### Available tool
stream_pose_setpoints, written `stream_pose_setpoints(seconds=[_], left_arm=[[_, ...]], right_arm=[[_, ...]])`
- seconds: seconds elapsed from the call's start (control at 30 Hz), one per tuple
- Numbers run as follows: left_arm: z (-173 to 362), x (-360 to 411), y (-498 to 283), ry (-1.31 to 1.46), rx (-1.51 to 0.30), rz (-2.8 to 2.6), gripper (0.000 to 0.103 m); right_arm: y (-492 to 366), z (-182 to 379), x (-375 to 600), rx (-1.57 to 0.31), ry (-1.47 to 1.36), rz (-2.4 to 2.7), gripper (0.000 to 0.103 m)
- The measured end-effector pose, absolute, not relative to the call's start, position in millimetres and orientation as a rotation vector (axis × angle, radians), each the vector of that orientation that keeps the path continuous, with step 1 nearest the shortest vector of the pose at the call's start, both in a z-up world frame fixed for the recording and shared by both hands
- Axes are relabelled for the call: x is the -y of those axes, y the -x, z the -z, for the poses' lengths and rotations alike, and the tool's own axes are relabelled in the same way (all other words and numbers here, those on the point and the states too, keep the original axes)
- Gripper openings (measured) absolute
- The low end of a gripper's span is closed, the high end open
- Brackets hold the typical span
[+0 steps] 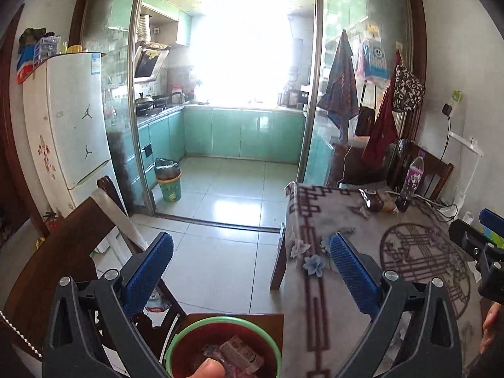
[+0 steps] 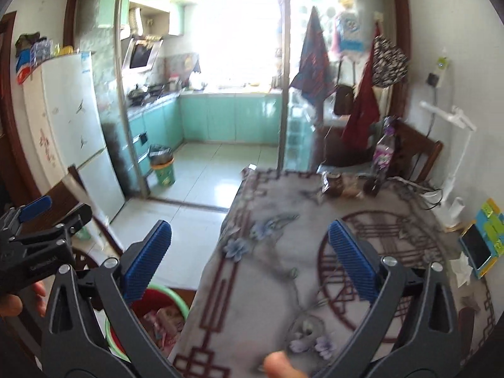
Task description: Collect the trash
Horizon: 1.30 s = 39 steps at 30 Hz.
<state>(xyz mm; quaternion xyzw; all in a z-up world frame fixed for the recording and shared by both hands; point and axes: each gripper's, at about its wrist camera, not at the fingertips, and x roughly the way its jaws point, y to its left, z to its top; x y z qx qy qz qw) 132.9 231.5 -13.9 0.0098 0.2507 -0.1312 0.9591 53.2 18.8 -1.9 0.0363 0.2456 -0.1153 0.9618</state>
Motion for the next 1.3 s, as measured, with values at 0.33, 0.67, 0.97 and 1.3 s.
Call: stream_pose_setpoints(seconds=[0.33,0.67,0.97,1.3], left_arm=[[-27.8,-218.6,-109.9,0.010,-0.480,0.244,0.096],[-21.0,-228.6,-100.4,0.001,-0.505,0.215,0.096],[-16.4,-231.7,-100.4,0.002,-0.526,0.212,0.096],[-16.5,-227.8,-102.0,0.000,-0.534,0.224,0.096]], right_arm=[[-31.6,-7.5,-19.0,-0.424,-0.093,0.231,0.099],[-28.4,6.4,-18.5,-0.483,-0.126,0.215,0.099],[-24.0,5.9,-20.1,-0.496,-0.129,0.224,0.099],[-20.6,3.5,-14.2,-0.495,-0.144,0.252,0.099]])
